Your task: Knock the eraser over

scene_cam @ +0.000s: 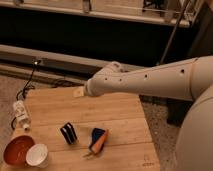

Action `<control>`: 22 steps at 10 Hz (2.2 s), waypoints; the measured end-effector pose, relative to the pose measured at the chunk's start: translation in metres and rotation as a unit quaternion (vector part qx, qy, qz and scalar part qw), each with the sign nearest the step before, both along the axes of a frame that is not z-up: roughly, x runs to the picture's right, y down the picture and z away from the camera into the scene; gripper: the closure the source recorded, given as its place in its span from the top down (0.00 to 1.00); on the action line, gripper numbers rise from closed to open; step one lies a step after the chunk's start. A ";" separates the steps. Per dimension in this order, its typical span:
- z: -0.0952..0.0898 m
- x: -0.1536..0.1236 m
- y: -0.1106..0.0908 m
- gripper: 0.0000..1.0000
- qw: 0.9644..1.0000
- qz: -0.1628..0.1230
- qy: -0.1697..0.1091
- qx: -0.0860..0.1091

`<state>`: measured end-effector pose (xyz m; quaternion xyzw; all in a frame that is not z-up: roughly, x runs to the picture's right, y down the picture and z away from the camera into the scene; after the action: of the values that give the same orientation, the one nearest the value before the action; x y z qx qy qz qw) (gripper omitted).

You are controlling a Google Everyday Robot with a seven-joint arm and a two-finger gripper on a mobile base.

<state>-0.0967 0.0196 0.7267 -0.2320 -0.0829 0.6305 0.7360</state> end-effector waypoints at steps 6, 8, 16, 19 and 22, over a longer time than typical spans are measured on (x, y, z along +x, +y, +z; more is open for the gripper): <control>0.000 0.000 0.000 0.80 1.000 0.000 0.000 0.001; -0.001 0.000 0.000 0.80 1.000 0.000 0.000 0.001; -0.001 0.000 0.000 0.80 1.000 0.000 0.000 0.001; -0.005 -0.003 0.003 0.80 1.000 -0.009 -0.006 0.001; -0.030 -0.010 0.022 0.73 0.998 -0.067 -0.016 -0.012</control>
<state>-0.1065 0.0420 0.6965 -0.2562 -0.0711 0.5767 0.7725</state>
